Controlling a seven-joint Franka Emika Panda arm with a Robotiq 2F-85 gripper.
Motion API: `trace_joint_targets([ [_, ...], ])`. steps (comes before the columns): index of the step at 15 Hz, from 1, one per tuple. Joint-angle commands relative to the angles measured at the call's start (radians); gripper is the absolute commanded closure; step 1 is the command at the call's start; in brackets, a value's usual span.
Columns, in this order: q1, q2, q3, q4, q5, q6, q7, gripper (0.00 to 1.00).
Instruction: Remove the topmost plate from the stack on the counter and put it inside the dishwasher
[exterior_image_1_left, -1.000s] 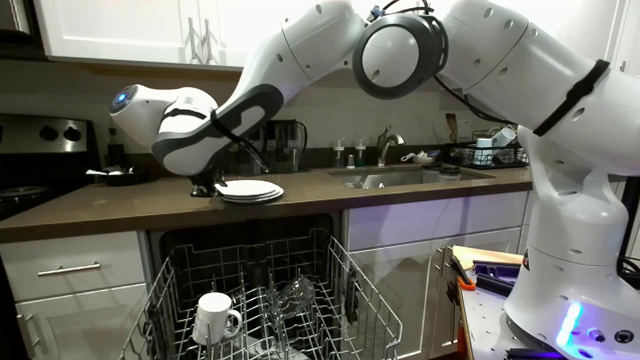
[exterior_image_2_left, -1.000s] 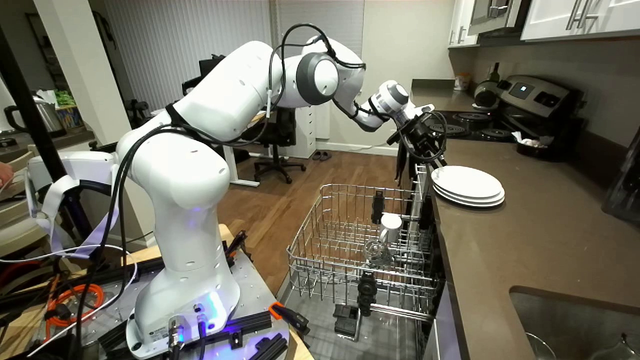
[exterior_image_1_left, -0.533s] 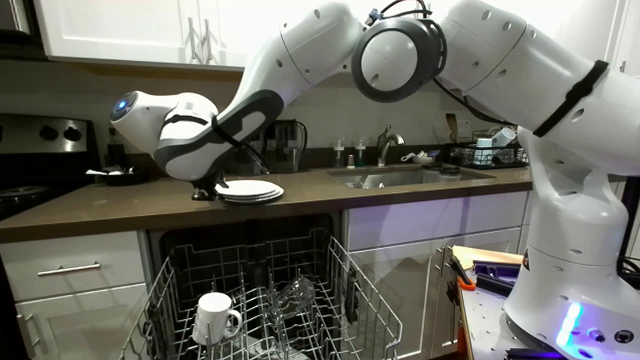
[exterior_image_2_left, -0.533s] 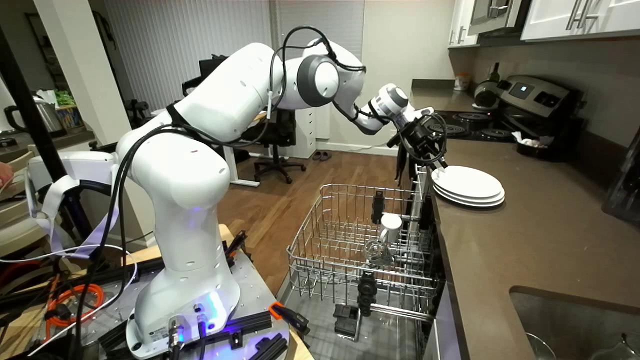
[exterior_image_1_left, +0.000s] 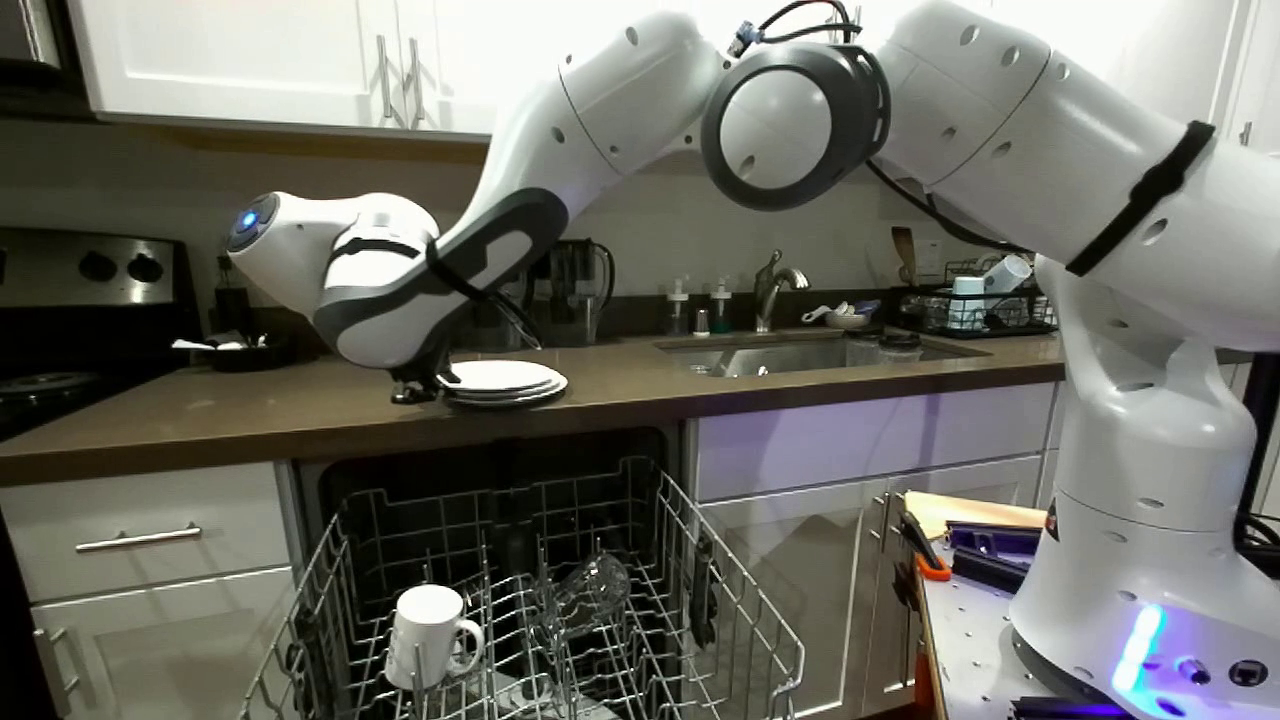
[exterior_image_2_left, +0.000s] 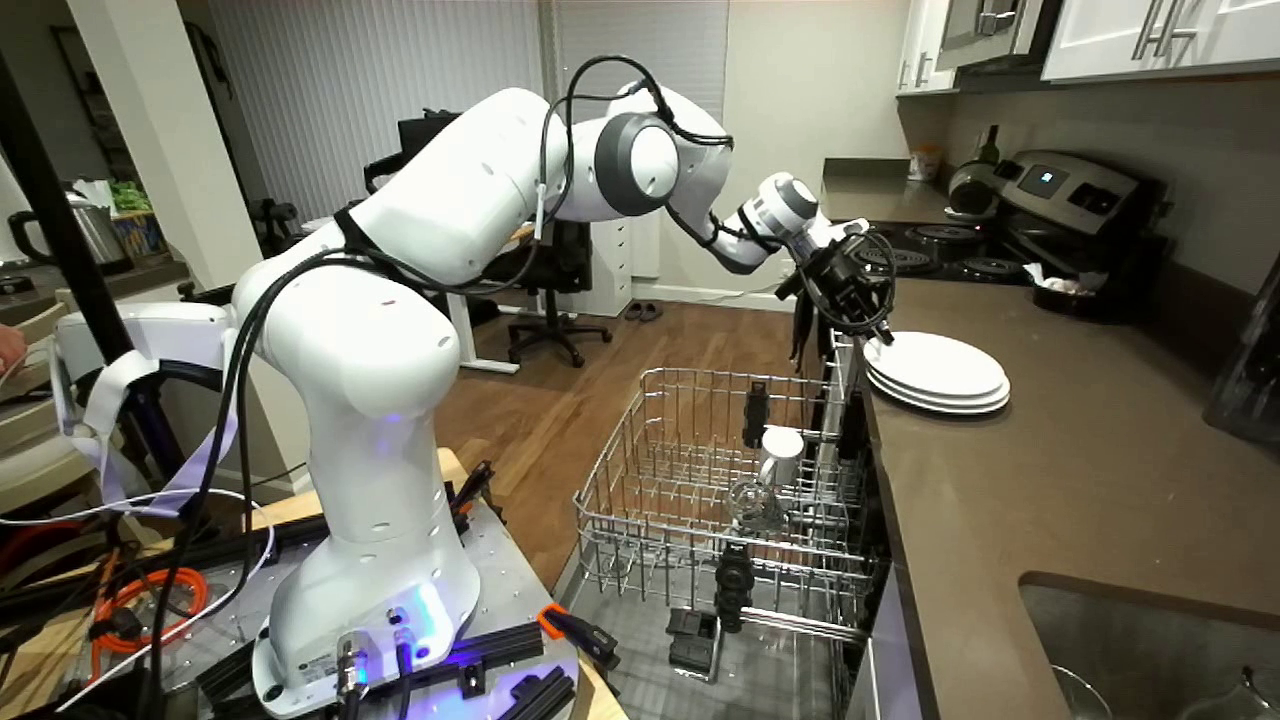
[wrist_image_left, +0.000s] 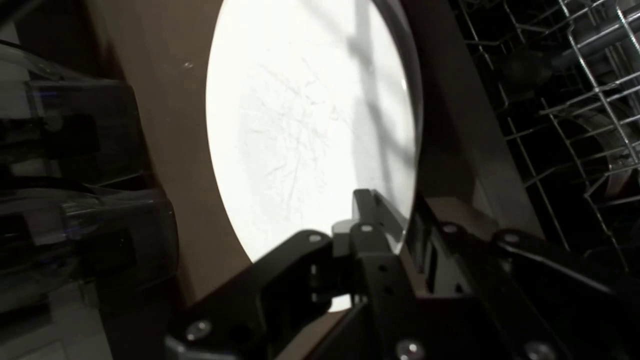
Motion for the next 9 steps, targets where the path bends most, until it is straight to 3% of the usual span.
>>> trace_joint_targets([
  [1,0.011,-0.004,-0.012,-0.01,-0.042,-0.009,0.038,0.98],
  [2,0.015,-0.007,-0.015,-0.013,-0.053,-0.01,0.051,0.93],
  [9,0.03,-0.024,-0.012,-0.038,-0.12,-0.022,0.117,0.93],
])
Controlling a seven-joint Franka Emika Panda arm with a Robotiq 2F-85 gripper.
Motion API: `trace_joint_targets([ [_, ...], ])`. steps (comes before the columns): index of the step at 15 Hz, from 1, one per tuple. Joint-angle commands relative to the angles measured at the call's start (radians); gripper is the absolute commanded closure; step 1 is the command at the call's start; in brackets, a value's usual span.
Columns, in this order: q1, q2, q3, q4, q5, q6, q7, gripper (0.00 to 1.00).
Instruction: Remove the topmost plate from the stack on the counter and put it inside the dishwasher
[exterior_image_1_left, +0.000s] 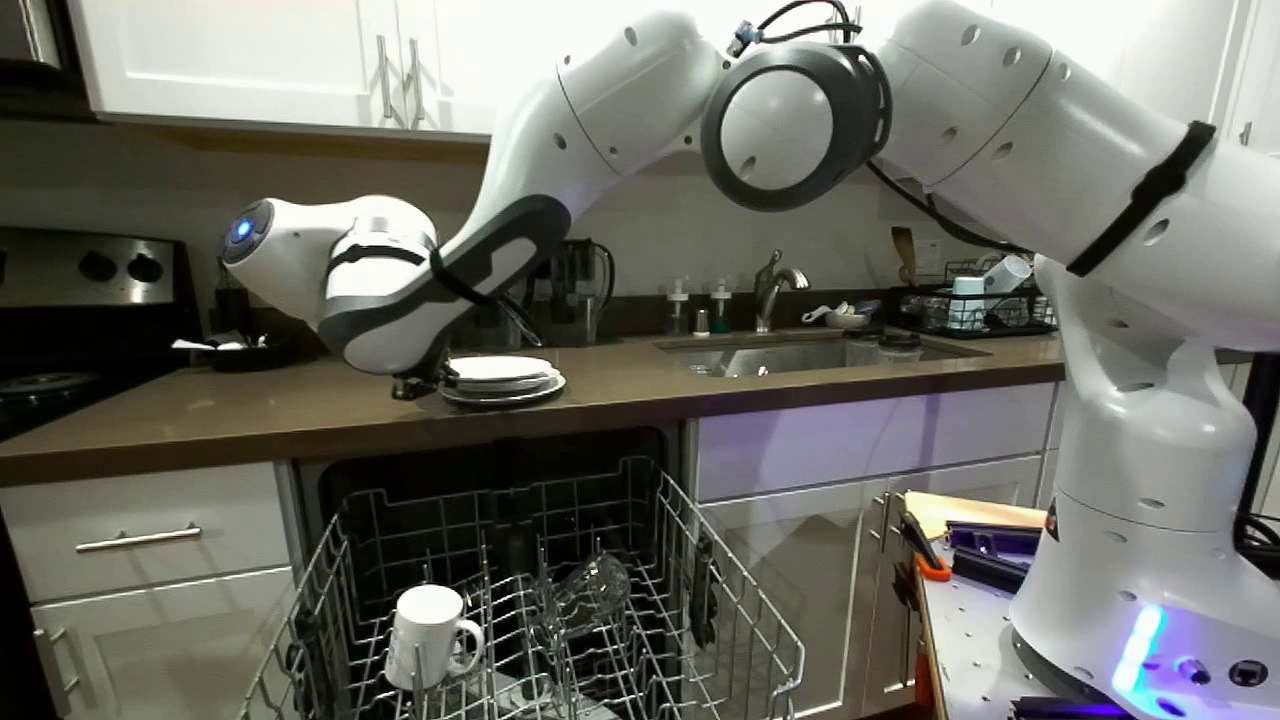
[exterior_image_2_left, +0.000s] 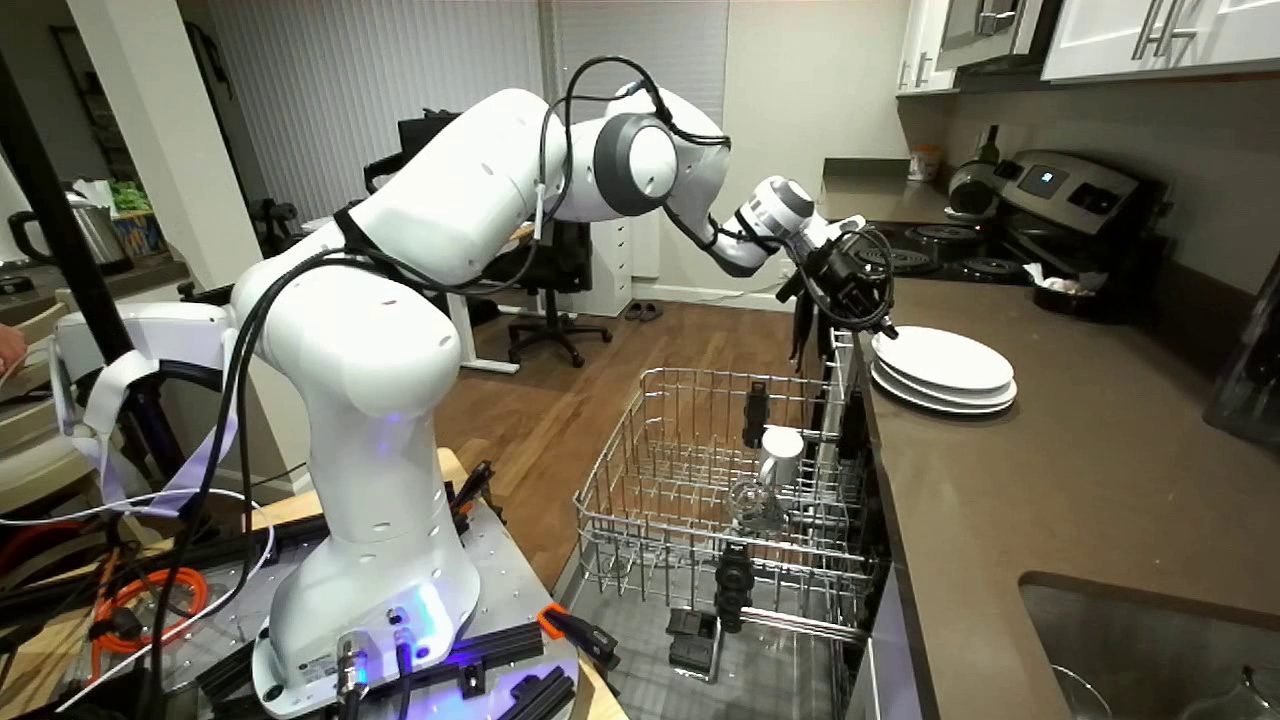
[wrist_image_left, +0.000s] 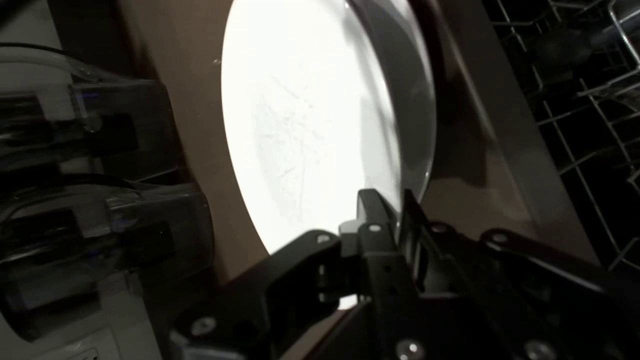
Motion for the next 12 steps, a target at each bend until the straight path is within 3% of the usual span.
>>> trace_joint_targets([
  [1,0.021,-0.027,-0.007,-0.036,-0.051,-0.022,0.039,0.93],
  [12,-0.003,-0.019,0.022,-0.03,-0.033,-0.038,0.014,0.93],
])
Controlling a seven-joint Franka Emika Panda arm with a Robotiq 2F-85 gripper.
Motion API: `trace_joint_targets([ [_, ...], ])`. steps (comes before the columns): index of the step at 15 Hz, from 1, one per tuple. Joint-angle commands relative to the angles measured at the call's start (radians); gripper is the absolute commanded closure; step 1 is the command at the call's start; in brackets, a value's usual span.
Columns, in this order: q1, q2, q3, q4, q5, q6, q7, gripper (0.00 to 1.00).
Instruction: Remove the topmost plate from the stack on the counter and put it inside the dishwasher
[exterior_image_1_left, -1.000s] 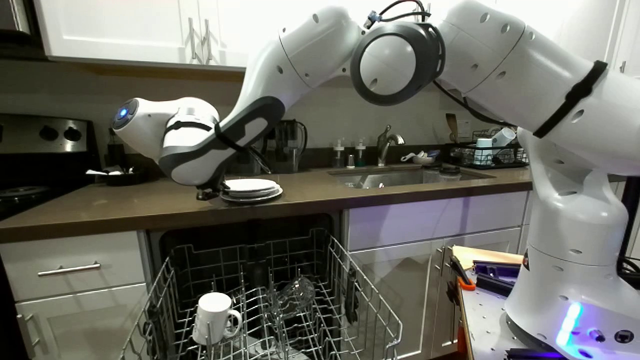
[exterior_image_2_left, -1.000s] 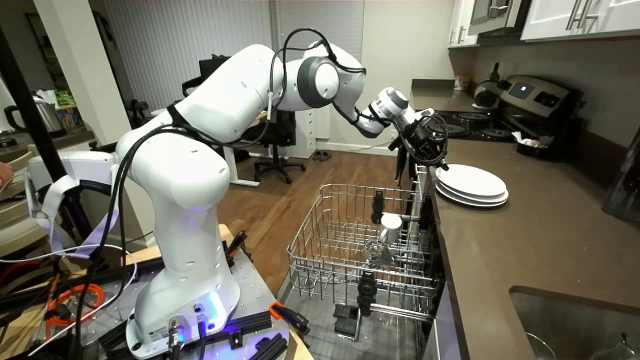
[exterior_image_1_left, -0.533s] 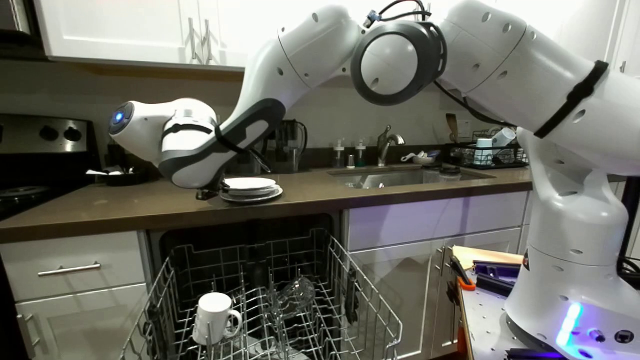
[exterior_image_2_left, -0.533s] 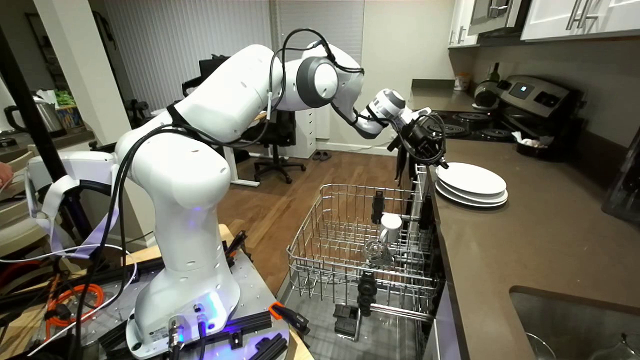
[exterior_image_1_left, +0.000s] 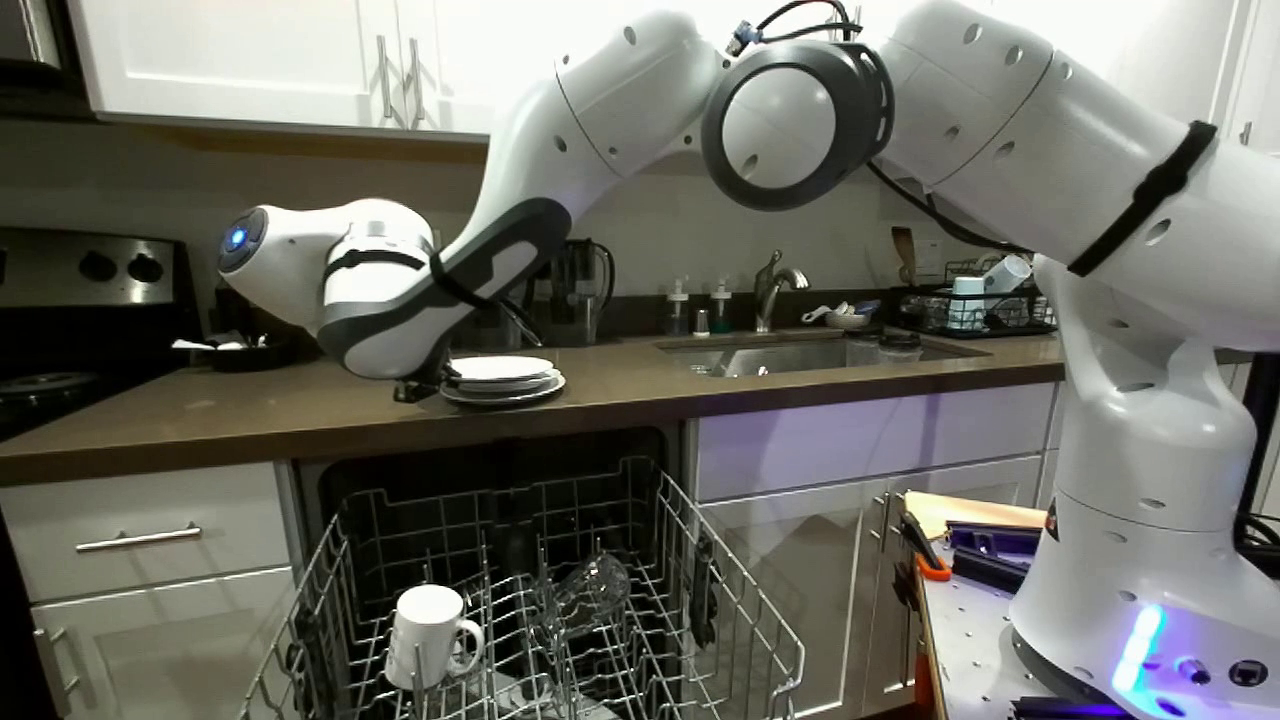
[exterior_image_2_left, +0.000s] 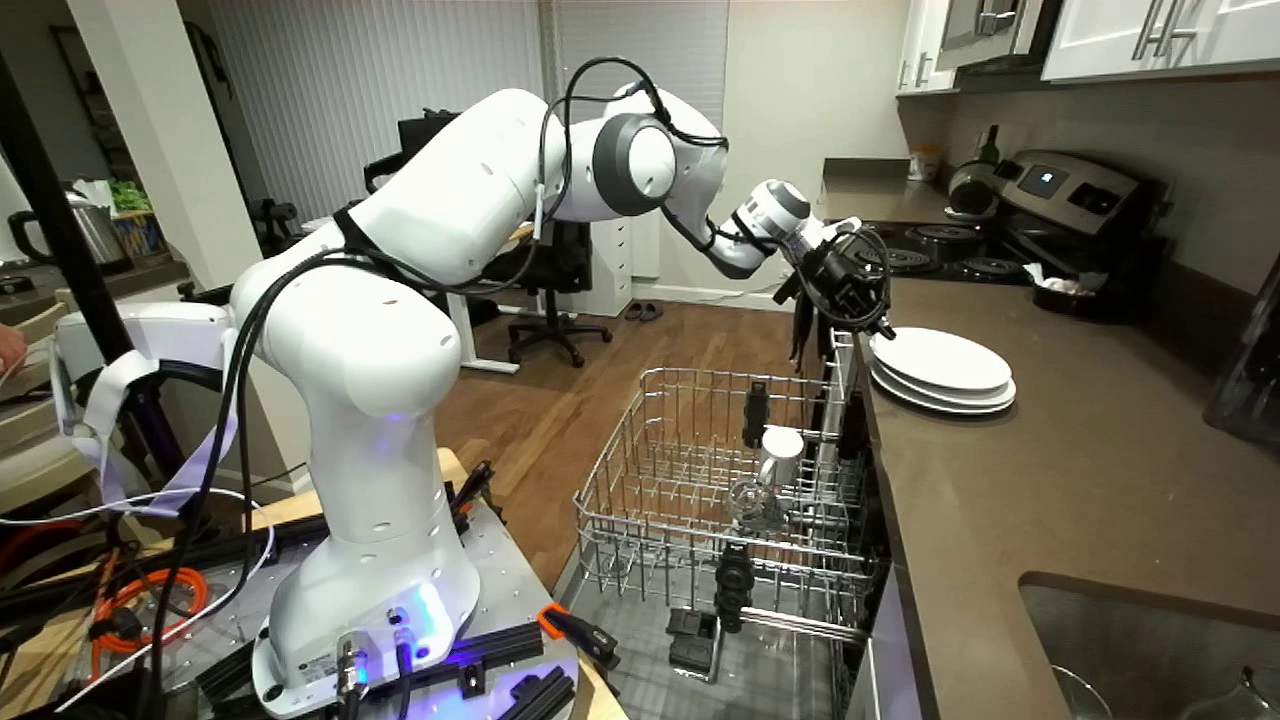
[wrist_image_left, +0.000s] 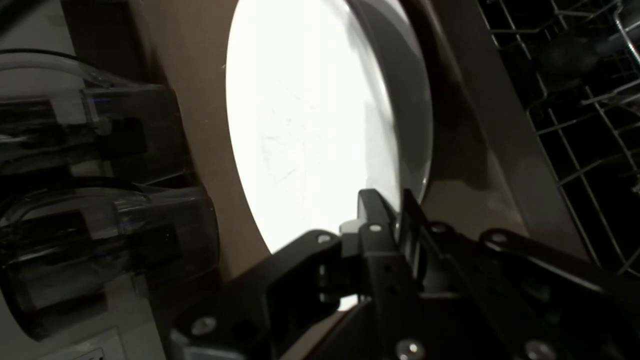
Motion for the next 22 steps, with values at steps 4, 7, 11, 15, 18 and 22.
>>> trace_joint_targets([
  [4,-0.01,-0.018,0.018,-0.024,-0.007,-0.017,-0.001,0.93],
  [7,-0.012,-0.02,0.022,-0.025,-0.002,-0.017,-0.002,0.93],
  [11,-0.015,-0.019,0.028,-0.025,0.003,-0.018,-0.005,0.93],
  [15,-0.017,-0.019,0.032,-0.026,0.006,-0.019,-0.007,0.91],
  [18,-0.018,-0.019,0.032,-0.026,0.005,-0.019,-0.006,0.9],
  [22,-0.018,-0.019,0.033,-0.027,0.004,-0.019,-0.005,0.92],
])
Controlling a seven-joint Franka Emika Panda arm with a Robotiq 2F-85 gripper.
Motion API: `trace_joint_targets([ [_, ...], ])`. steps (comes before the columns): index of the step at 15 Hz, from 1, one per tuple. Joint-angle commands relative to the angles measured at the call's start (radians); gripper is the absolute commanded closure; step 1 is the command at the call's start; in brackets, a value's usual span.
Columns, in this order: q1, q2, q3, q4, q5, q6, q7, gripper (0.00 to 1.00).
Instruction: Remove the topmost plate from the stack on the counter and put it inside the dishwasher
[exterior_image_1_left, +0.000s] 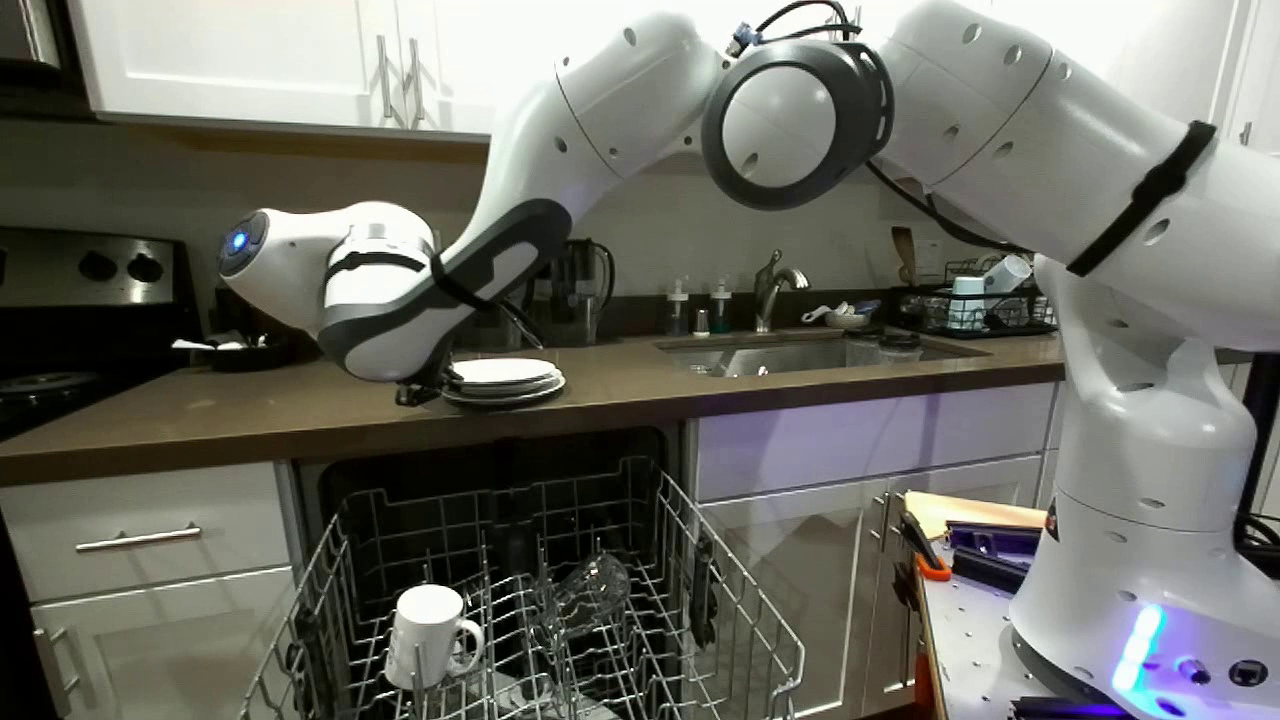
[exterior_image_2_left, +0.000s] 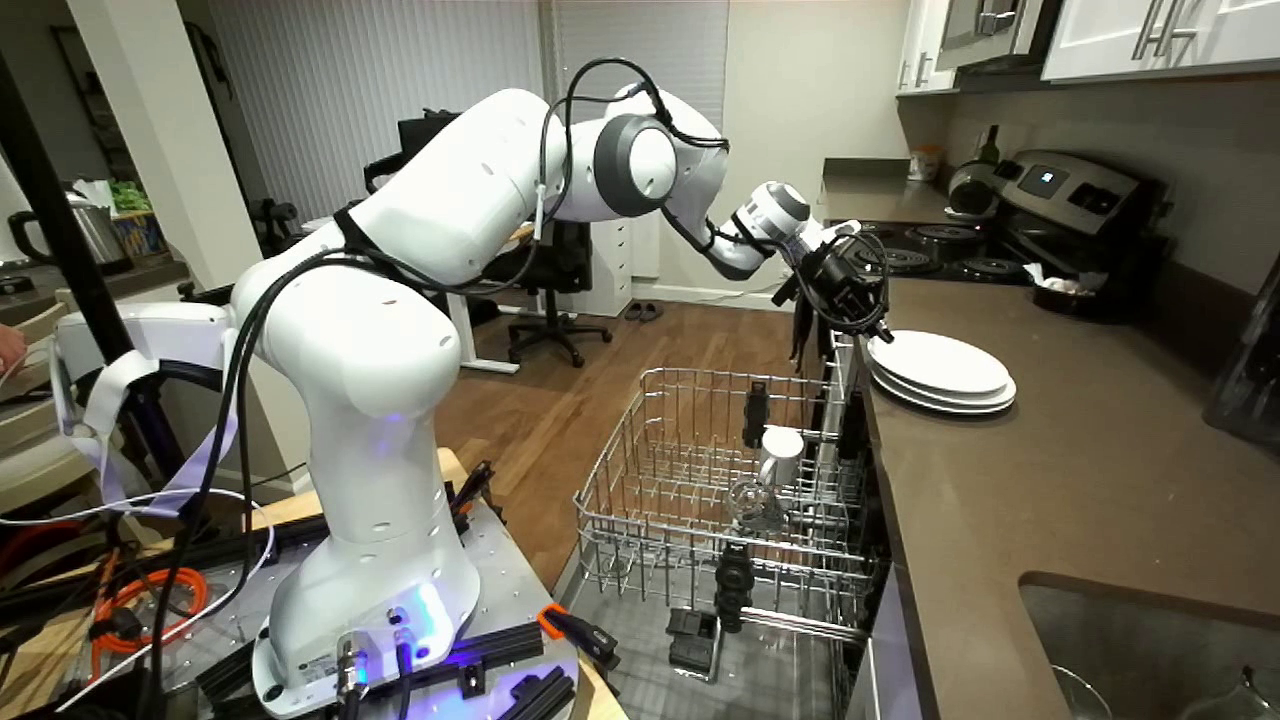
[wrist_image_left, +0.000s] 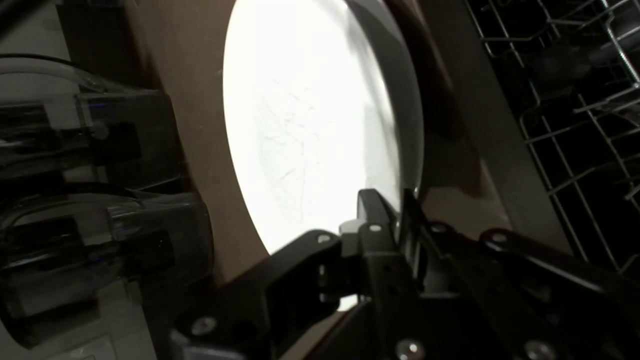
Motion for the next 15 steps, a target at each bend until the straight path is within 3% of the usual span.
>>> trace_joint_targets([
  [1,-0.012,-0.019,0.021,-0.021,0.004,-0.012,-0.005,0.91],
  [5,-0.015,-0.019,0.028,-0.025,0.008,-0.011,-0.005,0.81],
  [9,-0.017,-0.021,0.028,-0.026,0.006,-0.012,-0.005,0.98],
  [10,-0.016,-0.024,0.027,-0.028,0.004,-0.011,-0.003,0.93],
  [15,-0.005,-0.035,0.019,-0.039,-0.011,-0.009,0.014,0.93],
])
